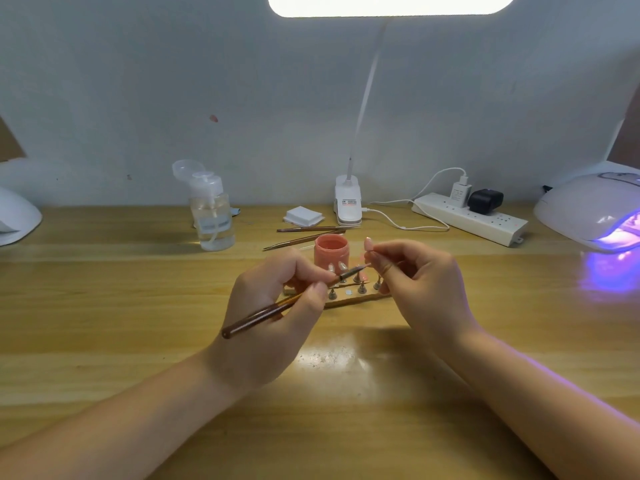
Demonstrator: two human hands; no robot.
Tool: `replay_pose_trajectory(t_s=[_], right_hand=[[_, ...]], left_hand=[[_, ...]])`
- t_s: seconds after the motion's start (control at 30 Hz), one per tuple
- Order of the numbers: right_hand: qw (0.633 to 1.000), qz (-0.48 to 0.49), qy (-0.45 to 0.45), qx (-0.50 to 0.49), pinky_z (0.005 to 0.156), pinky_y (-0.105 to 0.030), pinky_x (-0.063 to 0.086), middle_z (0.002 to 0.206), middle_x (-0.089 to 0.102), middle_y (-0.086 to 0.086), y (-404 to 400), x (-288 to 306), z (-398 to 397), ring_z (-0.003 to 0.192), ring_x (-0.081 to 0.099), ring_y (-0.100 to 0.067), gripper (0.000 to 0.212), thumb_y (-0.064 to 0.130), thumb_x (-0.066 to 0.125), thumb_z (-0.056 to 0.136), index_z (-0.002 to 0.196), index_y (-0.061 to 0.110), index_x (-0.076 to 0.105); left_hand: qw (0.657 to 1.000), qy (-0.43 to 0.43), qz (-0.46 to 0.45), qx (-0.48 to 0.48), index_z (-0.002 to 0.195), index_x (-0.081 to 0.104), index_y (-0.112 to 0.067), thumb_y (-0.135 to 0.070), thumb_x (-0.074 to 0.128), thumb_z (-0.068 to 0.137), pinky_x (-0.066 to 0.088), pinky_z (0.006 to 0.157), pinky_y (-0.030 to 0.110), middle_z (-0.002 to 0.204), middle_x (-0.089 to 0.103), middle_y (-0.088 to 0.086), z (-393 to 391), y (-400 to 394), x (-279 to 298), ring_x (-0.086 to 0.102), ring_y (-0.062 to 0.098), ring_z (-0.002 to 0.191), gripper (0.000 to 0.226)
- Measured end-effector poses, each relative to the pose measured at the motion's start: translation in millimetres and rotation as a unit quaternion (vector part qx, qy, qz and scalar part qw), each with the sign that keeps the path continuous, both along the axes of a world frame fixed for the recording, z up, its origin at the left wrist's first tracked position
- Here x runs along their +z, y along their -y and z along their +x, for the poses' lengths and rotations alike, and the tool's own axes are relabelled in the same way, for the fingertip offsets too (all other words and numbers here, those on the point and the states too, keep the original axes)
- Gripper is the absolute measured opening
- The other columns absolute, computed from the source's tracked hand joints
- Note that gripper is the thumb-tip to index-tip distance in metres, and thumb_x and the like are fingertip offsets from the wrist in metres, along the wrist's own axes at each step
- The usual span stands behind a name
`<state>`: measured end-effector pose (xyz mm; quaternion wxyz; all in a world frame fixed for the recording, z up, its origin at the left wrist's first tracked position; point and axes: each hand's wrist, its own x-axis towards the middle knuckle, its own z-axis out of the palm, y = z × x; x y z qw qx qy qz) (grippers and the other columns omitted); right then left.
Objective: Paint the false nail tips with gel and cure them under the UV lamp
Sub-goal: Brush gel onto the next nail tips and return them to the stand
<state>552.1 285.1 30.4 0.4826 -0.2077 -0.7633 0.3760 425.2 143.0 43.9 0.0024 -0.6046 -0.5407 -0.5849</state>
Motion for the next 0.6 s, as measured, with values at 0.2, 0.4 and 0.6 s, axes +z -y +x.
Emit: replay_pose_trajectory(t_s=[0.2, 0.4, 0.6], right_hand=[[1.0, -0.002, 0.001, 0.005, 0.061, -0.042, 0.057, 0.077, 0.072, 0.005, 1.9, -0.4, -1.0, 0.062, 0.065, -0.019, 0.029, 0.012, 0.07, 0.087, 0.09, 0.041, 0.069], [1.0, -0.003, 0.007, 0.012, 0.058, -0.022, 0.054, 0.078, 0.072, 0.005, 2.8, -0.2, -0.9, 0.06, 0.063, -0.007, 0.024, 0.009, 0.069, 0.087, 0.097, 0.031, 0.07], [1.0, -0.009, 0.005, 0.021, 0.058, -0.022, 0.055, 0.078, 0.072, 0.005, 5.0, 1.3, -1.7, 0.061, 0.064, -0.014, 0.023, 0.009, 0.069, 0.087, 0.094, 0.03, 0.07]], left_hand=[[0.998, 0.055, -0.002, 0.005, 0.096, 0.066, -0.02, -0.024, 0.061, 0.09, 0.043, 0.062, 0.009, 0.078, 0.066, -0.019, 3.4, -1.8, 1.5, 0.061, 0.001, 0.069, 0.009], [1.0, 0.01, -0.008, 0.003, 0.086, 0.065, -0.017, -0.031, 0.052, 0.085, 0.049, 0.061, 0.03, 0.077, 0.064, -0.003, 0.4, 0.7, -0.3, 0.06, 0.019, 0.073, 0.019], [0.999, 0.036, -0.015, 0.03, 0.096, 0.066, -0.023, -0.025, 0.059, 0.089, 0.044, 0.065, 0.009, 0.084, 0.067, -0.019, 1.6, -2.5, 0.6, 0.062, 0.003, 0.077, 0.01]])
